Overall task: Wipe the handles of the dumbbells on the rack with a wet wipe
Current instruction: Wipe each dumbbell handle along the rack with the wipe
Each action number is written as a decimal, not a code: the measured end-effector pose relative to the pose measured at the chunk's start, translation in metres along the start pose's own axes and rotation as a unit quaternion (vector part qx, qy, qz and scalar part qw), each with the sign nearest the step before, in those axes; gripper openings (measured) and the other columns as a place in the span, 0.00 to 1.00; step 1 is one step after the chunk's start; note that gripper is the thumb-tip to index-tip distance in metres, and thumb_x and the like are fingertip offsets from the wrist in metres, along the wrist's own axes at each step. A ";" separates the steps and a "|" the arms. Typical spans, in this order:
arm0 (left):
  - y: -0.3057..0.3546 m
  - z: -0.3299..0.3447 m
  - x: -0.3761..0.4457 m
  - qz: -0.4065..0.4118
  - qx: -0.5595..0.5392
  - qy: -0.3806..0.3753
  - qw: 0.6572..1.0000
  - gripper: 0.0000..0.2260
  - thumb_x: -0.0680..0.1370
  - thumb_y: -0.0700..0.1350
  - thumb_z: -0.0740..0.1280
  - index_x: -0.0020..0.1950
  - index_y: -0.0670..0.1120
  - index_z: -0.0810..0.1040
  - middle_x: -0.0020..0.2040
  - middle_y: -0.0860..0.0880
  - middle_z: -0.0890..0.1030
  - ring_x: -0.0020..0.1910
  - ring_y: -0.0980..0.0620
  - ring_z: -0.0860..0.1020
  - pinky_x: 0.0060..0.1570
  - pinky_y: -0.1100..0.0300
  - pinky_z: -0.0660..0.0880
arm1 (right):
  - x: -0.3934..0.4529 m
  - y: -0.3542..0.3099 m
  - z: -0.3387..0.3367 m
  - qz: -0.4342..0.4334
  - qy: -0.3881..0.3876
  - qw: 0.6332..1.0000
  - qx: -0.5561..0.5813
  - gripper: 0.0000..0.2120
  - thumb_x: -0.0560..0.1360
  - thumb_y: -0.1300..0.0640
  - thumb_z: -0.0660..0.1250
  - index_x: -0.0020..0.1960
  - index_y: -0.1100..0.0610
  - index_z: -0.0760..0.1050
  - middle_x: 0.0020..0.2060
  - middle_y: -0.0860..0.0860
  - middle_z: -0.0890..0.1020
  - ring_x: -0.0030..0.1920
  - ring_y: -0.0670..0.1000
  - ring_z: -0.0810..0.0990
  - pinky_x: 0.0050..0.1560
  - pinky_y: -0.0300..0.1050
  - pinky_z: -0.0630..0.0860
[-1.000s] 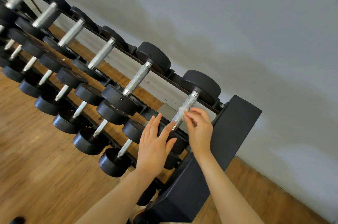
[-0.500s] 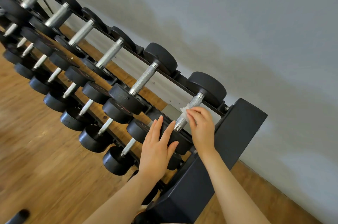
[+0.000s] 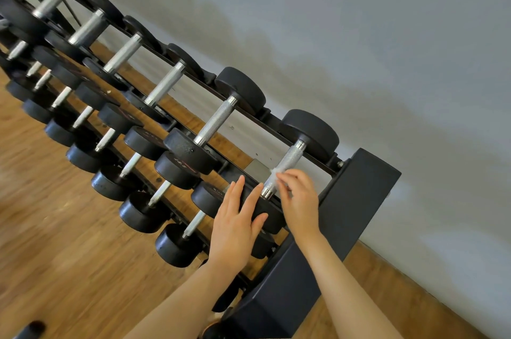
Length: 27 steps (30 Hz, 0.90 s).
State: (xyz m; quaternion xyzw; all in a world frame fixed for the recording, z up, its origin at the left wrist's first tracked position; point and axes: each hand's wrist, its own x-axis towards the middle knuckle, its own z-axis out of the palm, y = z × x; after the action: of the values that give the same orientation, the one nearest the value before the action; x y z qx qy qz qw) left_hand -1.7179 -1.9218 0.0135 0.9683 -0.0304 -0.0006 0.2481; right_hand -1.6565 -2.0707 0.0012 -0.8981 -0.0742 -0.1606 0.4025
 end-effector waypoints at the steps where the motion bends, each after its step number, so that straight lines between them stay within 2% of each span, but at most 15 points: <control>1: 0.000 0.000 0.000 0.002 0.002 0.000 1.000 0.26 0.78 0.55 0.59 0.77 0.54 0.62 0.78 0.45 0.61 0.76 0.41 0.61 0.68 0.47 0.59 | -0.002 -0.001 0.002 -0.022 -0.008 1.000 -0.018 0.12 0.78 0.55 0.64 0.58 0.58 0.80 0.52 0.49 0.79 0.52 0.46 0.76 0.51 0.31 0.72; 7: 0.001 -0.003 0.000 0.002 -0.002 0.001 1.000 0.26 0.78 0.57 0.57 0.76 0.53 0.63 0.78 0.45 0.61 0.76 0.42 0.61 0.68 0.48 0.58 | 0.012 0.003 -0.002 -0.055 -0.005 0.997 -0.049 0.13 0.78 0.58 0.65 0.60 0.60 0.79 0.54 0.52 0.79 0.56 0.46 0.73 0.52 0.25 0.68; 12: 0.001 -0.005 0.000 -0.002 -0.003 -0.007 1.000 0.26 0.79 0.57 0.57 0.77 0.54 0.63 0.79 0.46 0.60 0.77 0.43 0.60 0.69 0.49 0.56 | 0.006 0.013 0.001 -0.133 -0.040 0.984 -0.115 0.14 0.75 0.57 0.67 0.59 0.61 0.79 0.55 0.55 0.79 0.56 0.50 0.73 0.54 0.35 0.73; 15: 0.001 -0.006 0.000 0.002 -0.010 -0.013 1.000 0.27 0.79 0.57 0.57 0.78 0.55 0.60 0.80 0.47 0.57 0.78 0.44 0.56 0.71 0.50 0.54 | 0.011 0.016 -0.006 -0.129 -0.051 0.986 -0.095 0.15 0.75 0.59 0.69 0.60 0.62 0.78 0.55 0.54 0.78 0.58 0.44 0.71 0.54 0.36 0.76; 18: 0.002 -0.007 0.000 0.004 -0.012 -0.012 1.000 0.27 0.79 0.57 0.56 0.78 0.54 0.61 0.80 0.46 0.57 0.78 0.44 0.57 0.70 0.50 0.54 | 0.020 0.012 -0.010 -0.137 -0.033 0.984 -0.110 0.14 0.74 0.61 0.69 0.58 0.65 0.79 0.53 0.57 0.79 0.54 0.51 0.73 0.52 0.38 0.75; 20: 0.002 -0.007 0.000 0.004 -0.011 -0.011 1.000 0.27 0.79 0.57 0.56 0.78 0.55 0.61 0.79 0.46 0.58 0.78 0.44 0.57 0.70 0.50 0.55 | 0.018 0.013 -0.008 -0.149 -0.048 0.981 -0.115 0.14 0.75 0.59 0.67 0.58 0.64 0.79 0.53 0.57 0.79 0.55 0.48 0.72 0.53 0.35 0.73; 22: 0.002 -0.009 0.000 0.005 -0.018 -0.014 1.000 0.27 0.79 0.57 0.56 0.78 0.55 0.60 0.80 0.47 0.56 0.79 0.45 0.55 0.70 0.51 0.53 | 0.015 0.016 -0.008 -0.153 -0.088 0.979 -0.105 0.15 0.77 0.57 0.66 0.60 0.63 0.78 0.53 0.56 0.78 0.57 0.41 0.68 0.57 0.29 0.69; 23: 0.002 -0.010 0.000 0.006 -0.026 -0.017 0.999 0.26 0.80 0.57 0.57 0.78 0.56 0.59 0.80 0.48 0.54 0.79 0.46 0.53 0.71 0.52 0.52 | 0.017 0.017 -0.011 -0.167 -0.109 0.974 -0.108 0.15 0.77 0.57 0.65 0.61 0.63 0.78 0.54 0.55 0.78 0.58 0.41 0.68 0.58 0.29 0.69; 25: 0.002 -0.011 0.001 0.002 -0.039 -0.027 0.999 0.26 0.81 0.55 0.59 0.79 0.58 0.56 0.81 0.50 0.50 0.80 0.48 0.48 0.72 0.54 0.48 | 0.027 0.018 -0.018 -0.202 -0.121 0.963 -0.131 0.14 0.76 0.58 0.66 0.59 0.64 0.78 0.53 0.56 0.79 0.56 0.47 0.72 0.55 0.37 0.76; 27: 0.003 -0.010 0.001 -0.002 -0.042 -0.027 0.999 0.27 0.82 0.55 0.59 0.79 0.59 0.53 0.81 0.52 0.47 0.80 0.49 0.46 0.72 0.55 0.47 | 0.038 0.016 -0.024 -0.202 -0.093 0.965 -0.138 0.13 0.75 0.59 0.67 0.57 0.64 0.80 0.51 0.56 0.80 0.53 0.53 0.75 0.49 0.43 0.79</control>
State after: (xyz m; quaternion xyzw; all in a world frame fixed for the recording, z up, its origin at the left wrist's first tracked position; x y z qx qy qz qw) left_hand -1.7167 -1.9195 0.0240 0.9568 -0.0350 -0.0285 0.2874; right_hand -1.6224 -2.0991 0.0182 -0.9225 -0.2683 -0.1628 0.2248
